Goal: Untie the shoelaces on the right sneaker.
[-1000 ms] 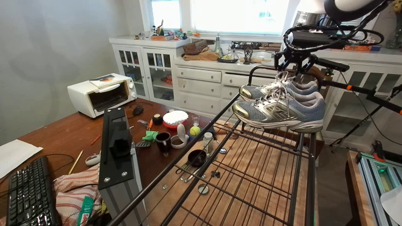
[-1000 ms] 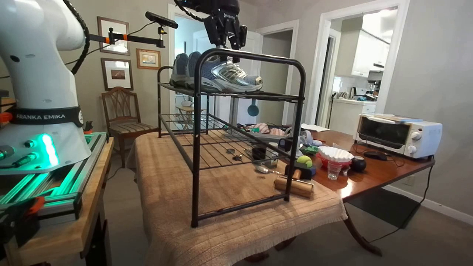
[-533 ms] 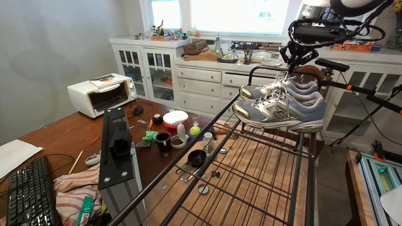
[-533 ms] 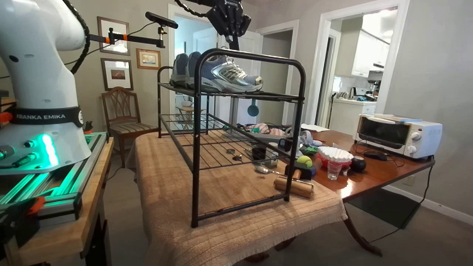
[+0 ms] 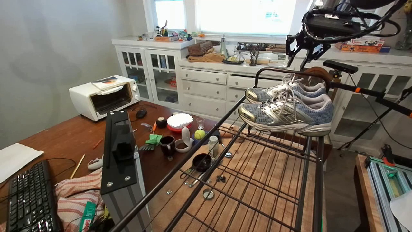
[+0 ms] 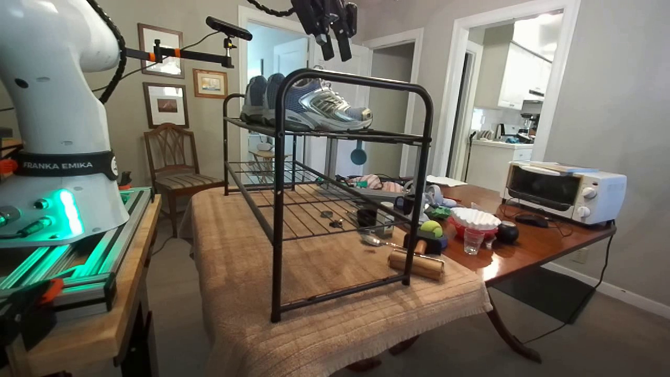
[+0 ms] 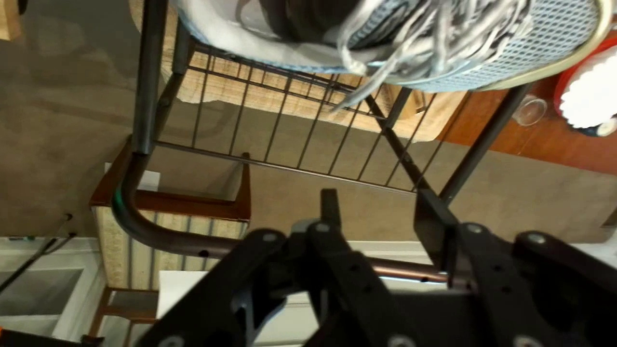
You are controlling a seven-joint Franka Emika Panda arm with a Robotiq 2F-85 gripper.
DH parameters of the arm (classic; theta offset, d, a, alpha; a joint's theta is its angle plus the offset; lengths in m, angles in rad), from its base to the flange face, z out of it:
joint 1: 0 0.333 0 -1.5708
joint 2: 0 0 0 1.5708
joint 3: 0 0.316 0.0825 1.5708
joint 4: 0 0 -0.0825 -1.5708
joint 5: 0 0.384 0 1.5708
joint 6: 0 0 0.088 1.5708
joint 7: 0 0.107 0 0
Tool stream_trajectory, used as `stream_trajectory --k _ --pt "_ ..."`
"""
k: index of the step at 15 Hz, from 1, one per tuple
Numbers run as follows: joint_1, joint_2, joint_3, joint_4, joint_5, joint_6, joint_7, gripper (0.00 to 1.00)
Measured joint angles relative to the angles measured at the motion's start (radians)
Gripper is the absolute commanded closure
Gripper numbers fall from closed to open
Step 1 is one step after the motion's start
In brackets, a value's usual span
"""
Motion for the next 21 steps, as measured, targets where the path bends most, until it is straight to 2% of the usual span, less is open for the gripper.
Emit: stream_trajectory --k 3,8,12,16,21 --pt "0.053 -0.019 -0.010 -0.021 0.034 0.076 -0.118 0.01" --pt "0.146 -0.063 -0.074 -0.068 0.211 0.141 -0.402 0.00" --pt "0.194 -0.112 -0.137 -0.101 0.383 0.110 -0.633 0.00" --pt "0.195 -0.132 -0.171 -0.117 0.466 0.065 -0.764 0.00" --pt "0.195 -0.124 -0.191 -0.128 0.508 0.064 -0.850 0.00"
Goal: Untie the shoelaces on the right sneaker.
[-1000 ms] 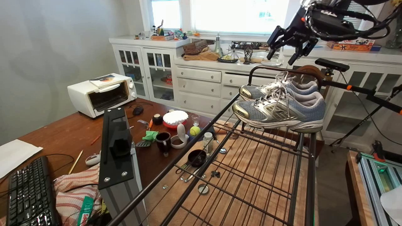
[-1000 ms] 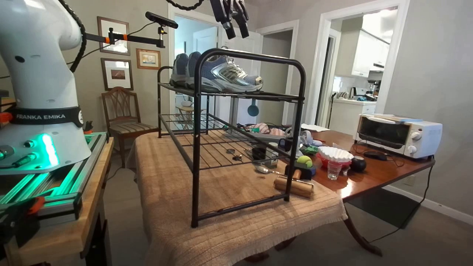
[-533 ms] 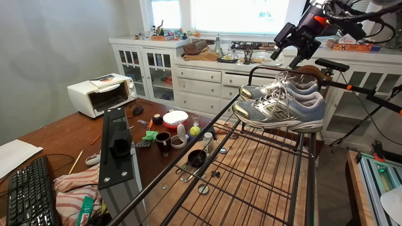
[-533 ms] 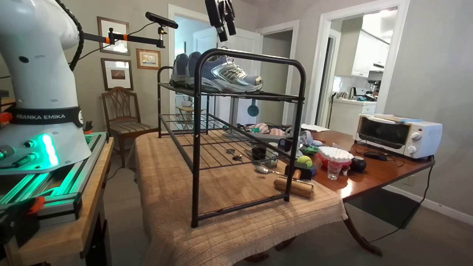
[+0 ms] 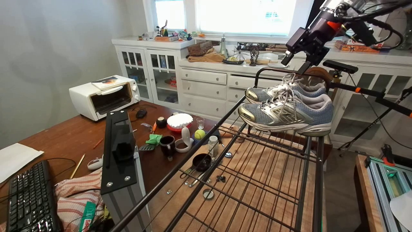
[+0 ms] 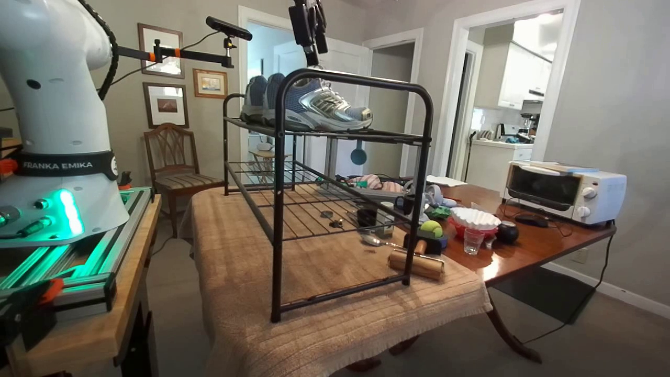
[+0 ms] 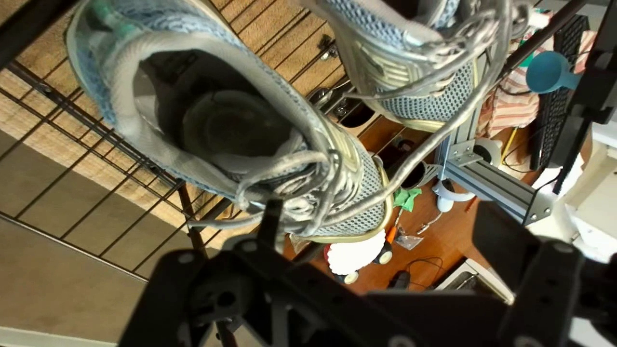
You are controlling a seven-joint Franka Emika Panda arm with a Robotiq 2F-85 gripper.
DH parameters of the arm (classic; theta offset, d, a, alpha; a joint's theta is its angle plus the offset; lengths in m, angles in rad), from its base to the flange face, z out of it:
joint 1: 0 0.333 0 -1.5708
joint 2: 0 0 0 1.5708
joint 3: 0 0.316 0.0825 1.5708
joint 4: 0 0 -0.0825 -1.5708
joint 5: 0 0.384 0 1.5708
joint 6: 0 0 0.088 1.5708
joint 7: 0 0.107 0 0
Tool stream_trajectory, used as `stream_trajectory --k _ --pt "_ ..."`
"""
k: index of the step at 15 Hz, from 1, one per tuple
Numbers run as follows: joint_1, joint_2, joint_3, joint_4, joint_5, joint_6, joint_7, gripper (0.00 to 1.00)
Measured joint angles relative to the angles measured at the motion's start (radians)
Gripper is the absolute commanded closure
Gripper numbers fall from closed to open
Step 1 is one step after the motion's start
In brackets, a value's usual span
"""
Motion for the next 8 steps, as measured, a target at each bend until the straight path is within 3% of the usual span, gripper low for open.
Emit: stream_trajectory --k 8 --pt "0.014 0.024 -0.009 -0.001 0.092 0.003 -0.084 0.00"
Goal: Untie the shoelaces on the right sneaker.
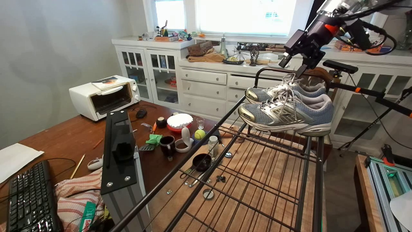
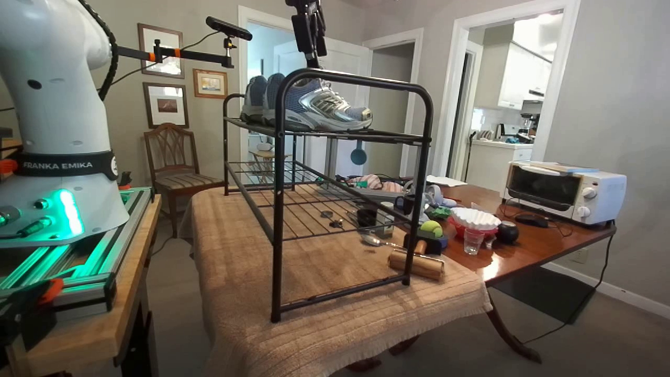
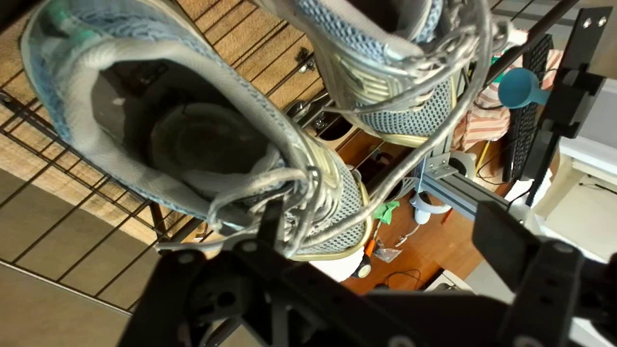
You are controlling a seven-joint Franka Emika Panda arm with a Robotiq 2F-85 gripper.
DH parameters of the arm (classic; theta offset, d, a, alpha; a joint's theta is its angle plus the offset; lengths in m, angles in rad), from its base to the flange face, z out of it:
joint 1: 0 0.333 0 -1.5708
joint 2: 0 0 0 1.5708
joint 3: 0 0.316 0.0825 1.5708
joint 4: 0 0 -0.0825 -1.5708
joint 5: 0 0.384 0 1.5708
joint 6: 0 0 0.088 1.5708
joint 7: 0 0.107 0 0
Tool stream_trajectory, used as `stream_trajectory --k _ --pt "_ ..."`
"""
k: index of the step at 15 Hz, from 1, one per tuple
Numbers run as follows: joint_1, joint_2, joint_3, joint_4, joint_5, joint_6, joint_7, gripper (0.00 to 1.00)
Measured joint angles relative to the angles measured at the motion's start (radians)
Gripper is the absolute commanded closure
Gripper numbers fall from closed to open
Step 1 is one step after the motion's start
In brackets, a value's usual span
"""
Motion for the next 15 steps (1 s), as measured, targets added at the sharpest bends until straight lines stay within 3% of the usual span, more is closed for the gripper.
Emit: stream_trajectory --k 15 --pt "0.061 0.085 -0.001 0.004 0.143 0.121 -0.047 0.00"
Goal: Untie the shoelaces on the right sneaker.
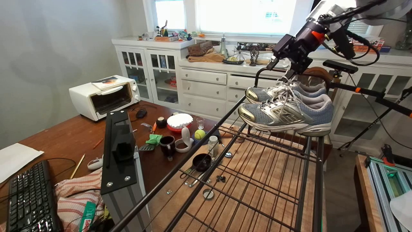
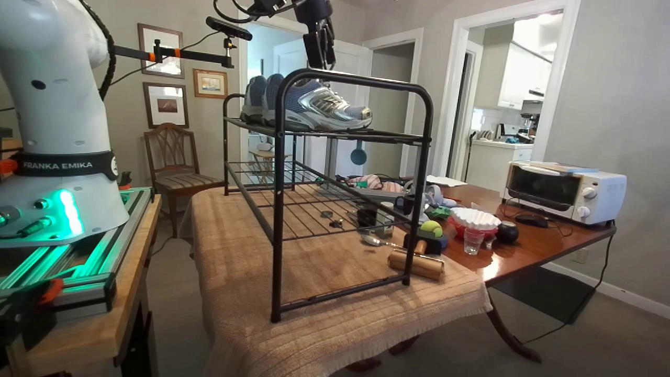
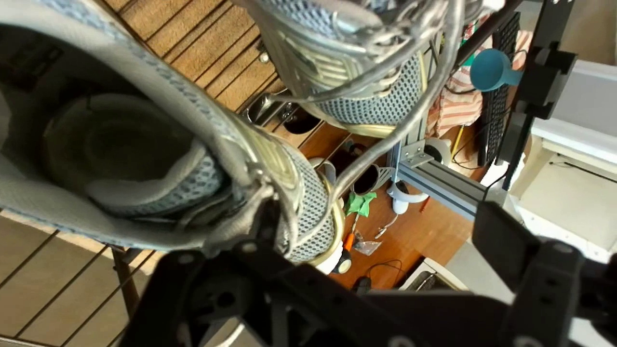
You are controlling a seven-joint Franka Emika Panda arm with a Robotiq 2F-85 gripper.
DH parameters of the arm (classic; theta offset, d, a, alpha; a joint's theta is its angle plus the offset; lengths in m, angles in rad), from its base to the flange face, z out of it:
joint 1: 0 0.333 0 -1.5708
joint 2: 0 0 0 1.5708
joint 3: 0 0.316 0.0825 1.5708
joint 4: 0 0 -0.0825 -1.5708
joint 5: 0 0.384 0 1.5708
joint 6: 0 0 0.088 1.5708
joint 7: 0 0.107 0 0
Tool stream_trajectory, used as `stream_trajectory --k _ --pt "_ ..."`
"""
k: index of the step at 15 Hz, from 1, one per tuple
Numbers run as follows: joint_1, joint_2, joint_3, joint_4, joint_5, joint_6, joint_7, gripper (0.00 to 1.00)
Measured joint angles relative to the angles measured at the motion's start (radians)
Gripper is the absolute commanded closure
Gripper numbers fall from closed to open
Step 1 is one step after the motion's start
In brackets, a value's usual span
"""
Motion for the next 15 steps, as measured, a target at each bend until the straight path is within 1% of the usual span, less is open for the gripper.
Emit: stream_trajectory --k 4,6,11,15 --pt "0.016 0.028 -0.001 0.007 0.045 0.003 -0.017 0.00" --pt "0.016 0.032 -0.002 0.007 0.079 0.023 -0.034 0.00" --pt "0.012 0.018 -0.009 0.006 0.149 0.111 -0.059 0.00" --pt "0.002 -0.018 -0.009 -0.001 0.156 0.183 -0.058 0.00"
